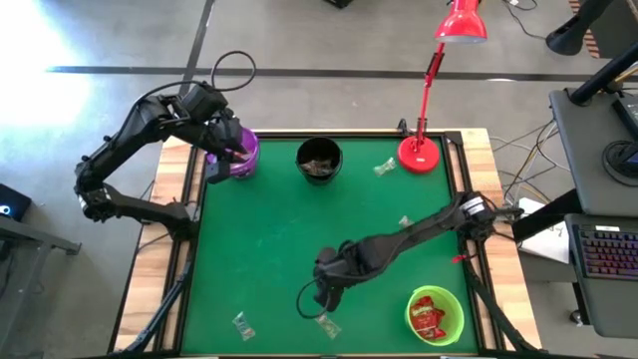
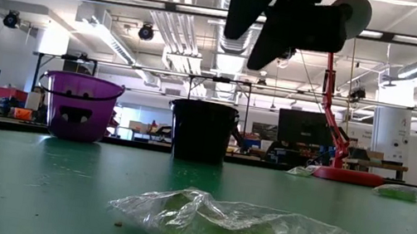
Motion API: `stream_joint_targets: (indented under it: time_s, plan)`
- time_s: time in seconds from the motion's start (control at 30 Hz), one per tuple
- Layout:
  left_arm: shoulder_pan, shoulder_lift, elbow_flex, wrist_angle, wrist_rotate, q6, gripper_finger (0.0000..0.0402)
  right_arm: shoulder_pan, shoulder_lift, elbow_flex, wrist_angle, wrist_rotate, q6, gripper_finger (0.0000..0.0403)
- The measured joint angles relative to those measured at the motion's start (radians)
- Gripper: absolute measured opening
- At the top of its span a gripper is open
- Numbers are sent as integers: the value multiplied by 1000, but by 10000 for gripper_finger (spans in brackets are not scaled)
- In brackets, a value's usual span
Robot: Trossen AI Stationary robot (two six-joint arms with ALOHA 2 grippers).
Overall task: Sort candy
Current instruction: Put the bottom green gummy into the black bucket
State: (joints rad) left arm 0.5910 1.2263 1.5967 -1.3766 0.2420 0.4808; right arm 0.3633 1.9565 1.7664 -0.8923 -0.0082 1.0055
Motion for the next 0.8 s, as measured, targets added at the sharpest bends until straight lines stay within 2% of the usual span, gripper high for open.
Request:
stream_joint_targets:
  time_s: [0.1, 0.4, 0.5, 0.8]
  plan:
    - [0, 0, 0, 0, 0, 0, 102, 17, 43, 11, 6, -16, 16, 174]
    - [0, 0, 0, -1, 1, 0, 102, 40, 172, 12, 149, -181, 19, 183]
    - [0, 0, 0, -2, 1, 0, 102, 53, 188, 12, 204, -183, 25, 183]
    - [0, 0, 0, -5, 1, 0, 102, 96, 207, 12, 218, -183, 19, 183]
